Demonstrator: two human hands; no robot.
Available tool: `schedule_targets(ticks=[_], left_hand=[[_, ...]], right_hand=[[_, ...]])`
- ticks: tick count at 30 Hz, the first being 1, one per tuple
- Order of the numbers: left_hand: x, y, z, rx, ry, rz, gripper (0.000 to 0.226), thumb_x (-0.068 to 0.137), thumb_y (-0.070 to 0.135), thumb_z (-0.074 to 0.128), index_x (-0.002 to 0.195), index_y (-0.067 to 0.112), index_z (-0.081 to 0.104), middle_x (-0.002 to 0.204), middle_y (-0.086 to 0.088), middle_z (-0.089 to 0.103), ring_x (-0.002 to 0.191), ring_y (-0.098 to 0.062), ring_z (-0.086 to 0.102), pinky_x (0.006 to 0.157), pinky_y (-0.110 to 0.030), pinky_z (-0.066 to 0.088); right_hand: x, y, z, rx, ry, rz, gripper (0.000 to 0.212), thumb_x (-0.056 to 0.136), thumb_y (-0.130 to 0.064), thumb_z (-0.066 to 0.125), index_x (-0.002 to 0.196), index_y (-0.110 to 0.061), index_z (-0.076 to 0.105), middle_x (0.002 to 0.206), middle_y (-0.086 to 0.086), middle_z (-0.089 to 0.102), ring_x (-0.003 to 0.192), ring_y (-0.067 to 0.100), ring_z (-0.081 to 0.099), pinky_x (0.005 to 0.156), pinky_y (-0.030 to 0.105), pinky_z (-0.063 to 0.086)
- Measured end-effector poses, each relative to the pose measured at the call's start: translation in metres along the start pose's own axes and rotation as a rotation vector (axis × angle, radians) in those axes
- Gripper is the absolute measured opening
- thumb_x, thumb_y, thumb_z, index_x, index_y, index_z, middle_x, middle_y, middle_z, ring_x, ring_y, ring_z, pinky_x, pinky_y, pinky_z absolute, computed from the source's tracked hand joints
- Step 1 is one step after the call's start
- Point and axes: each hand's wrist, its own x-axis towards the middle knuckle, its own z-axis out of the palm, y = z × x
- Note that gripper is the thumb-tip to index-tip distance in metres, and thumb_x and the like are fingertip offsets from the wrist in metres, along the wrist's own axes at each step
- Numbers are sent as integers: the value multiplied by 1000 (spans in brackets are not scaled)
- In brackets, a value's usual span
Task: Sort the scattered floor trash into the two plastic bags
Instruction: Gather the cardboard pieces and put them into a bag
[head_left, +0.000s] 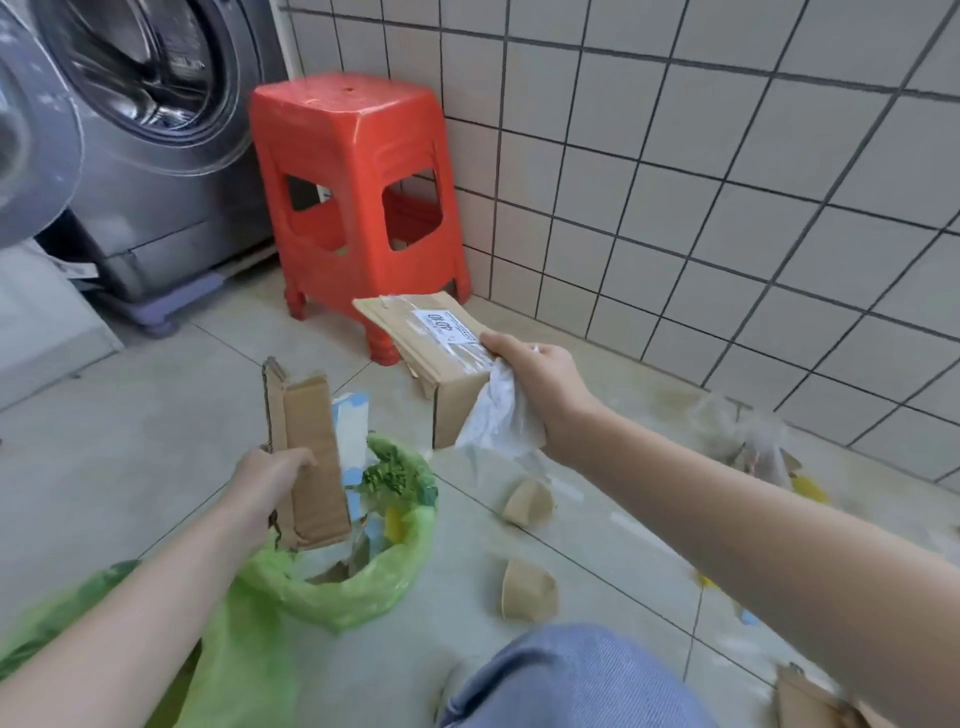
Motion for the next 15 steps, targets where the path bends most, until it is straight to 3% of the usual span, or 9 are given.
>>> schedule_targets(ticks=[2,4,6,9,11,13,15], left_hand=[[-11,5,-12,25,53,-3,52,78,22,65,124,6,46,119,-15,56,105,-36,54,91,-47,46],[-5,2,-22,44,124,15,32,86,11,59,114,5,47,111,-15,56,97,-33,53,79,-40,44],[3,-4,-29,78,155,65,28,85,9,58,111,5,47,107,-14,59,92,-31,55,75,-38,46],[10,-15,-30,201,172,88,43,85,14,59,123,10,38,108,-13,59,94,-33,57,74,-40,48],[14,-25,-25,361,143,94,52,87,13,54,132,13,29,108,-14,57,92,-32,56,76,-40,47],[17,-33,-16,518,79,94,60,87,9,48,139,15,21,106,-13,55,91,-33,56,77,-39,47],[22,-40,-7,672,24,108,59,87,9,46,140,13,20,112,-16,56,99,-35,58,84,-42,48]], right_hand=[[11,5,23,106,-34,54,36,74,-35,76,93,-6,64,77,10,66,69,23,64,73,33,52],[21,12,43,179,-83,111,65,61,-41,80,110,-2,65,98,14,71,87,29,69,90,43,52],[29,24,59,213,-109,142,72,59,-42,80,116,-2,65,107,17,70,93,31,68,95,47,49],[38,54,78,101,-80,179,44,70,-37,77,97,-2,69,86,14,67,76,25,64,77,33,51],[41,76,87,-226,-64,131,27,79,-34,70,71,-10,60,66,8,56,60,18,52,55,22,41],[46,98,92,-608,-92,105,40,83,-37,65,59,-13,45,54,1,42,50,15,40,42,22,29],[52,116,93,-856,-101,108,49,86,-44,59,56,-13,35,55,0,37,51,17,38,41,24,25]])
